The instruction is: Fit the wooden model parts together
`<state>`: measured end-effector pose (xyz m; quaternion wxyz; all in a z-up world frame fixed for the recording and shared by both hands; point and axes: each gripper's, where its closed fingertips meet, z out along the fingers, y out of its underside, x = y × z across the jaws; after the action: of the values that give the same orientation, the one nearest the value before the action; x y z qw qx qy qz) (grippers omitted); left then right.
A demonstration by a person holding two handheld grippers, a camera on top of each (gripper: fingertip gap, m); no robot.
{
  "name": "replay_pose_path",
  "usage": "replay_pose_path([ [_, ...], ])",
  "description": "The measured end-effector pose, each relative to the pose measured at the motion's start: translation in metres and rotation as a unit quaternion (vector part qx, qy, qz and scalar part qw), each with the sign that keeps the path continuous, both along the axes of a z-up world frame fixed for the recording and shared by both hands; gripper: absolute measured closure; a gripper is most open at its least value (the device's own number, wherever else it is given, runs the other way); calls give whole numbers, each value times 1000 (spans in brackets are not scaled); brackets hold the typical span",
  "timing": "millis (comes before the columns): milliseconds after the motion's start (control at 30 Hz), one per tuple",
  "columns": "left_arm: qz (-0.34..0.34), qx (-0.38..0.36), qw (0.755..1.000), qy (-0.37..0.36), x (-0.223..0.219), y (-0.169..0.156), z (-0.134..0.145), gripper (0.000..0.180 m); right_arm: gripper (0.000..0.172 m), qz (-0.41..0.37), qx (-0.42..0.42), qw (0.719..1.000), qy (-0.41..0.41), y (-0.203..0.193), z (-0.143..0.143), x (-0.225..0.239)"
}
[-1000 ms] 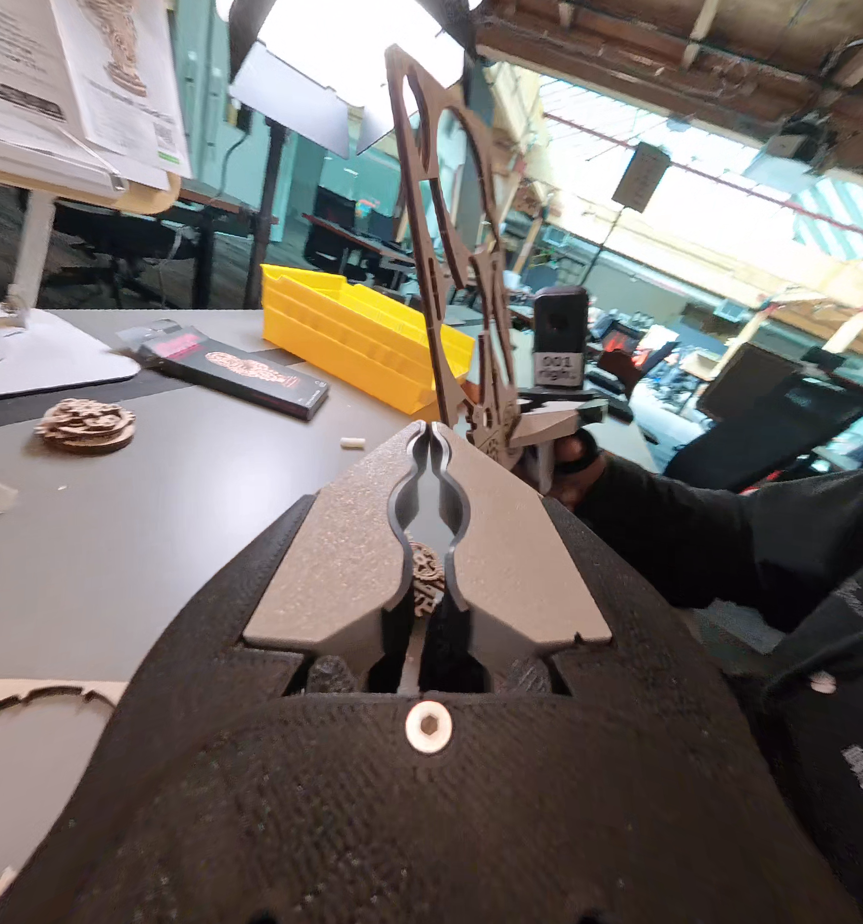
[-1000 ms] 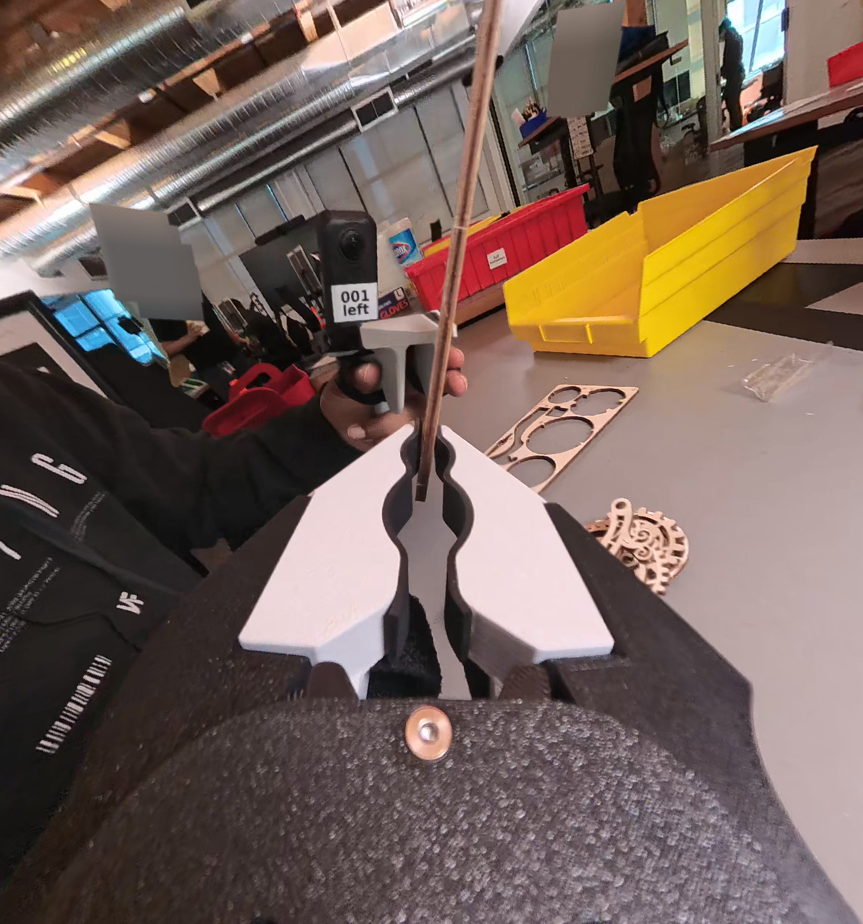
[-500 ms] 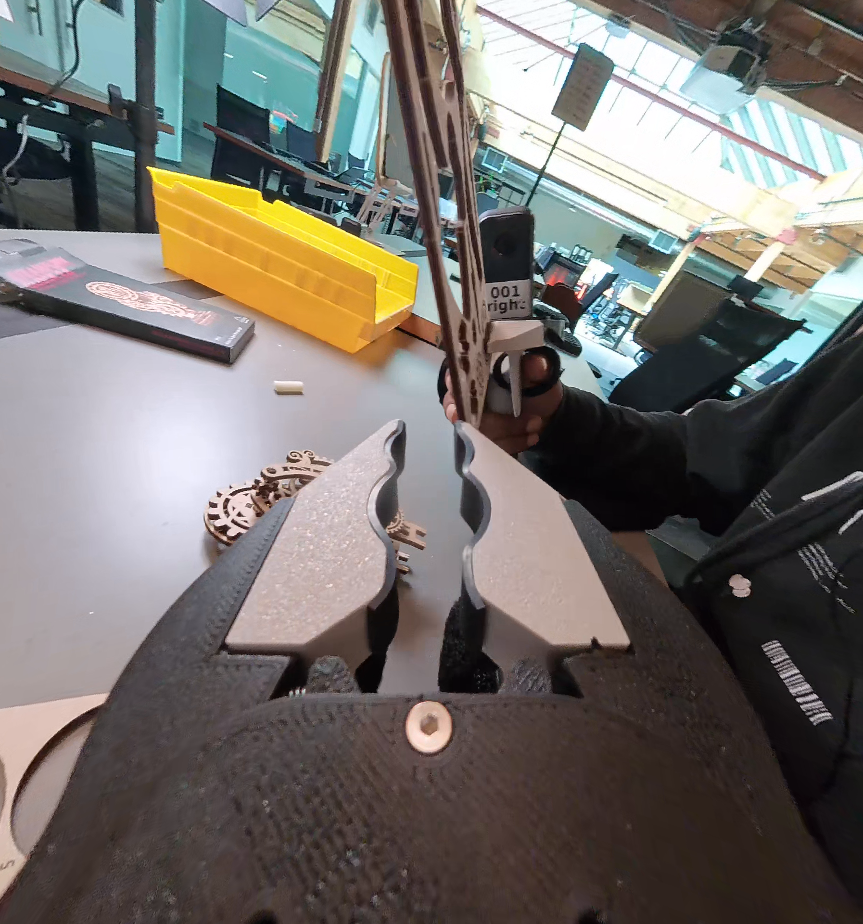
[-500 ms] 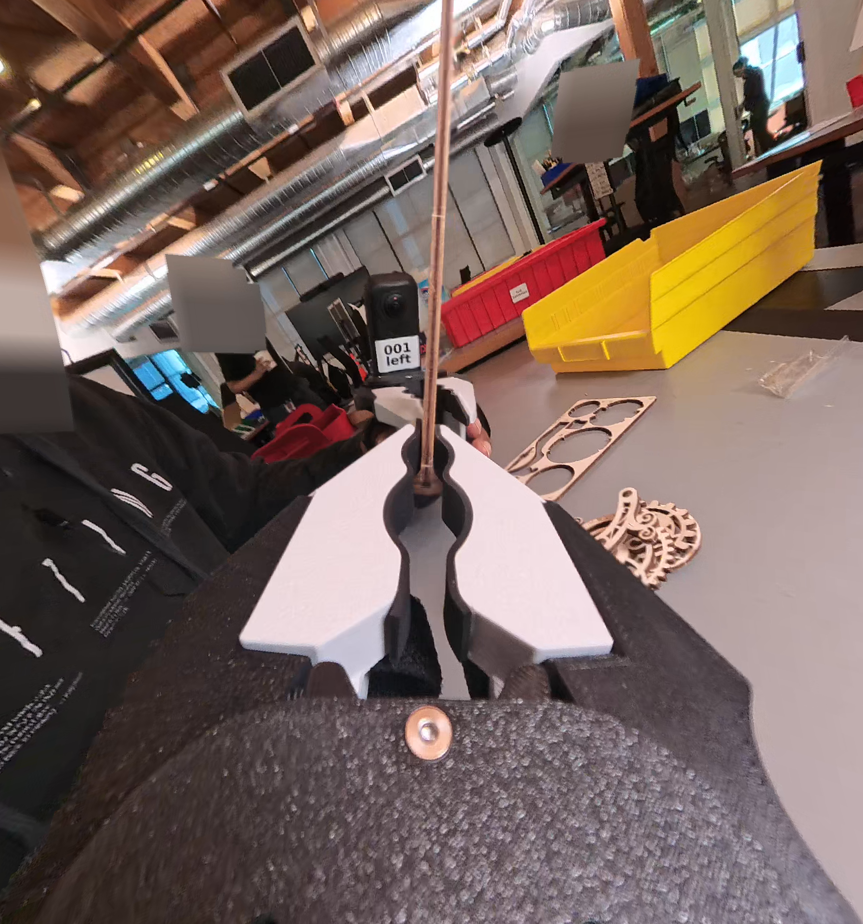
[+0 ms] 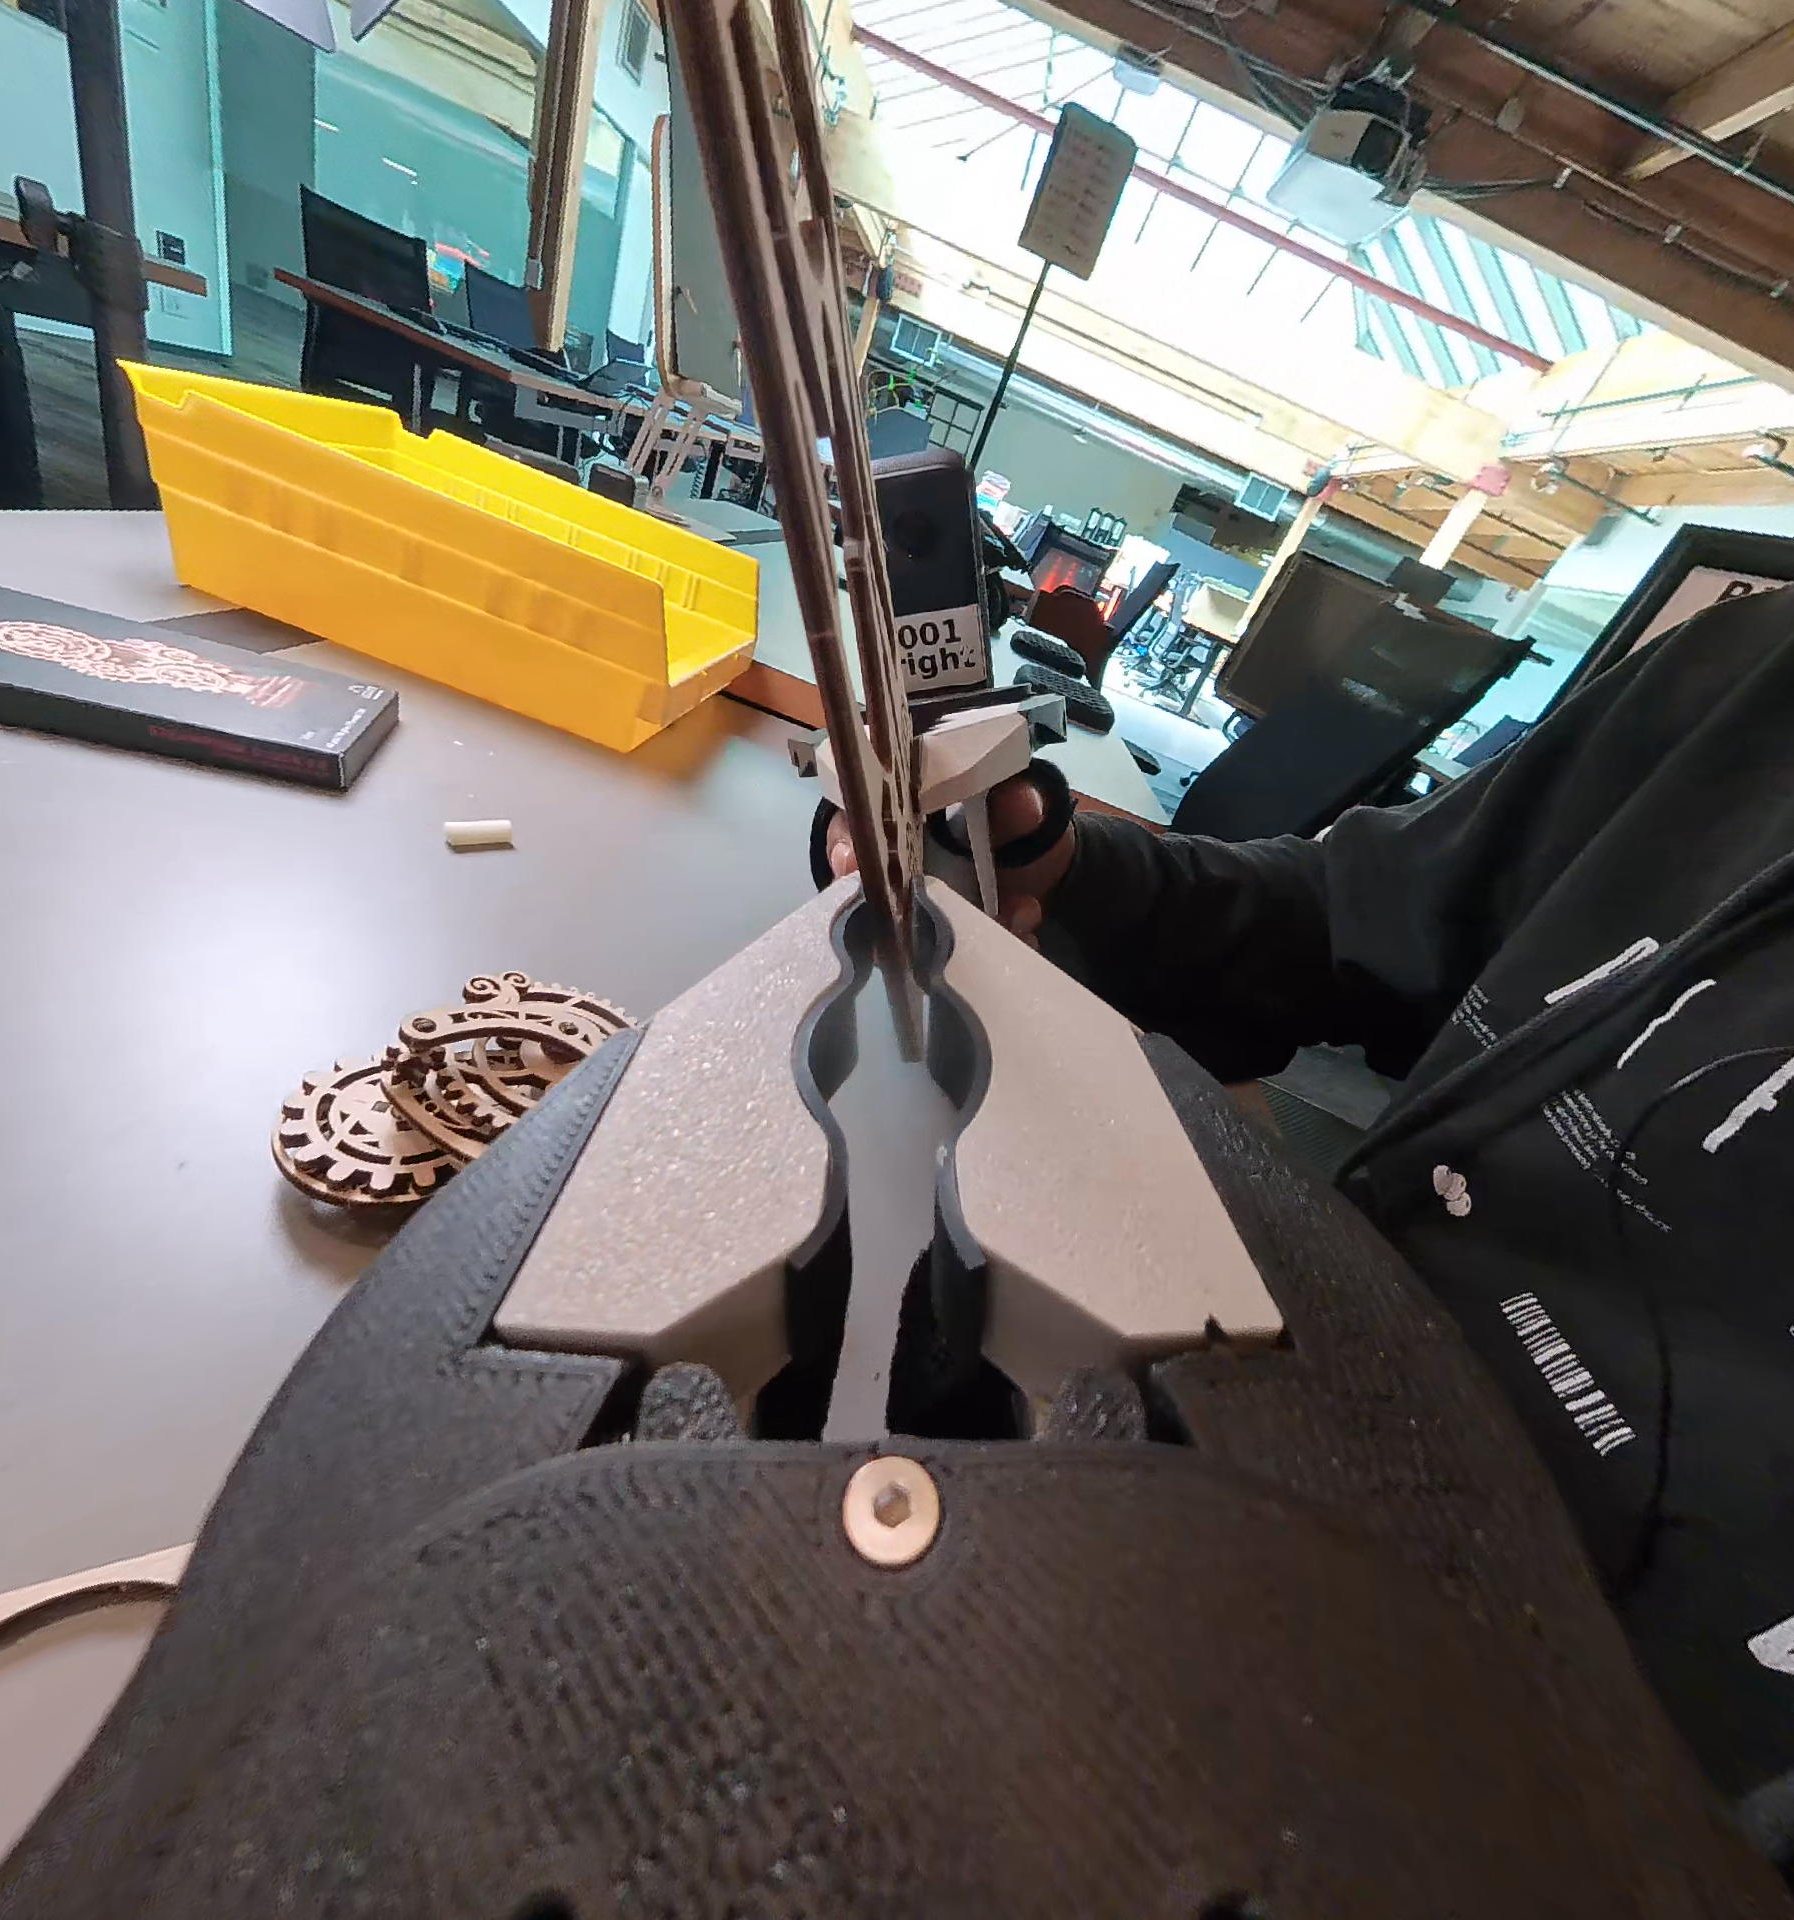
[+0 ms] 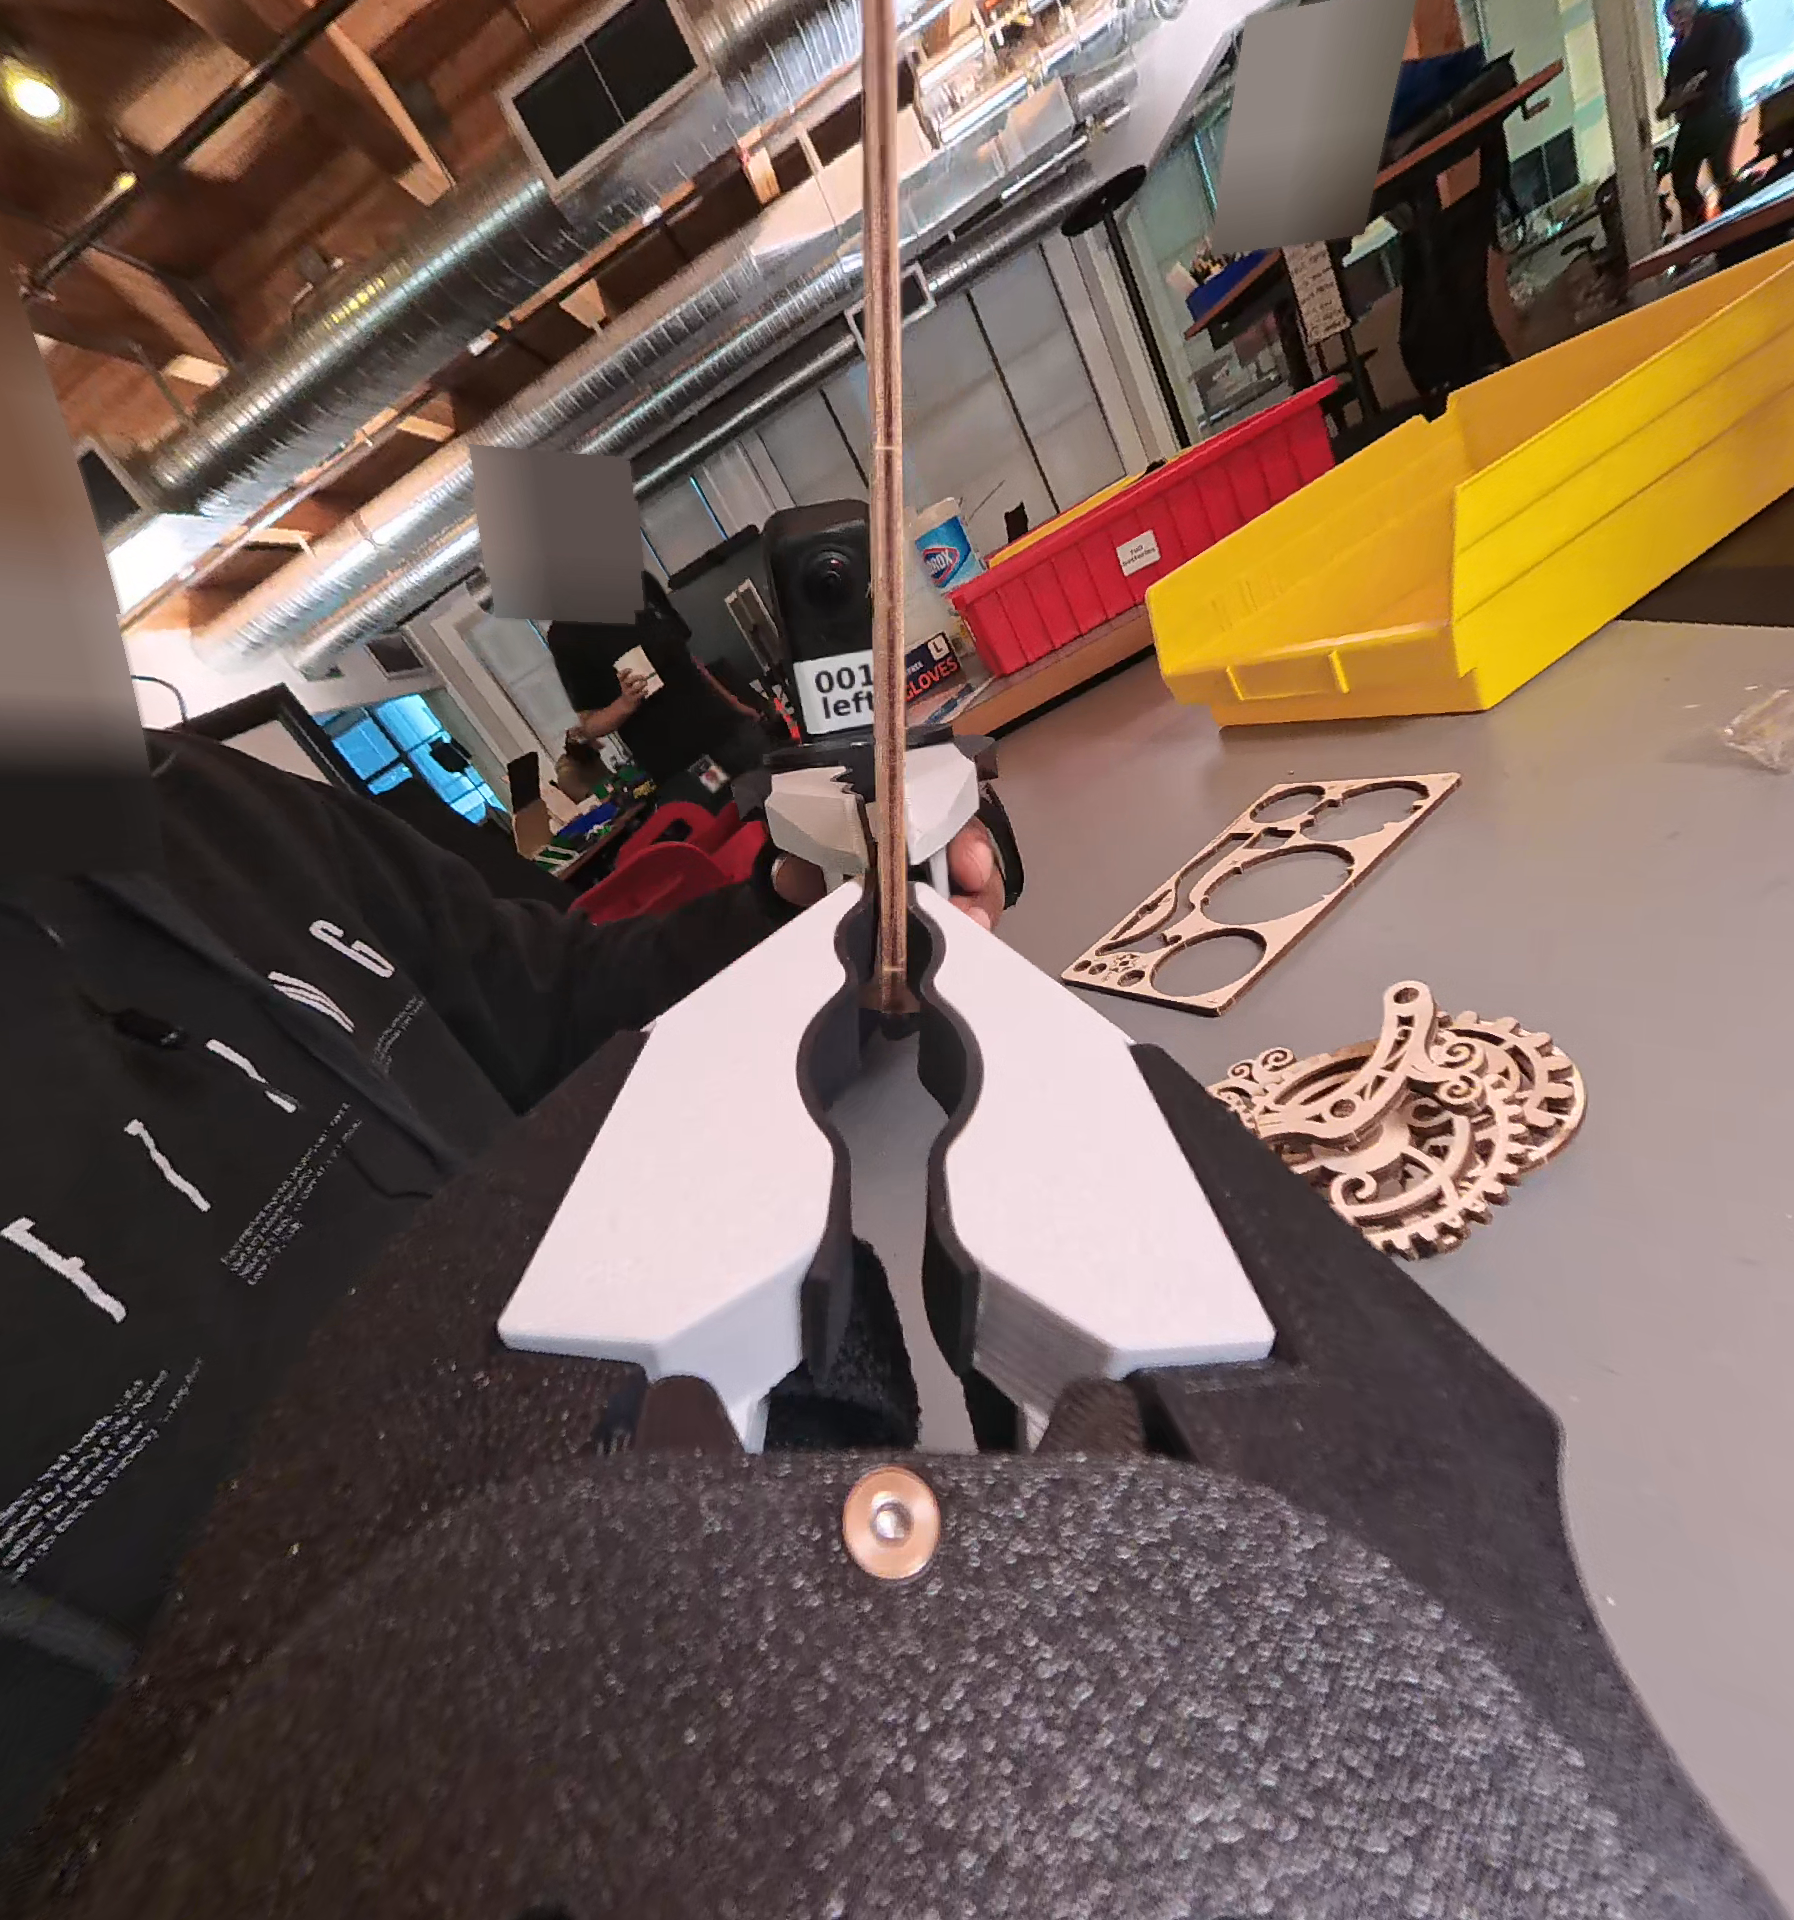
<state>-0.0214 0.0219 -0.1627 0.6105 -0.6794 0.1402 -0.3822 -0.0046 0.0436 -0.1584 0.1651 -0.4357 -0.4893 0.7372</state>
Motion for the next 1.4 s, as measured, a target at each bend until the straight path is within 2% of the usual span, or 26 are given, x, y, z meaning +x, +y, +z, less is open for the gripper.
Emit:
replay_pose_path([
  [333, -8, -13, 1000, -12, 0, 0, -1, 178, 170, 0, -1, 1000, -2, 0, -2, -1],
  [500, -10, -42, 998, -44, -3, 2, -3, 179, 169, -11, -13, 1000, -14, 4, -5, -5],
  [767, -17, -69, 990, -124, -12, 5, 0, 174, 170, -20, -93, 995, -33, 12, -1, -9],
  [933, -28, -77, 989, -124, -6, 5, -3, 166, 170, -13, -140, 989, -32, 16, 4, -9],
  [1133, -33, -74, 990, -115, 6, 6, -2, 178, 170, -4, -108, 994, -35, 3, 2, -10],
  [1400, -37, -93, 990, -100, 10, 4, -4, 178, 168, -31, -22, 999, -33, 4, 4, -6],
])
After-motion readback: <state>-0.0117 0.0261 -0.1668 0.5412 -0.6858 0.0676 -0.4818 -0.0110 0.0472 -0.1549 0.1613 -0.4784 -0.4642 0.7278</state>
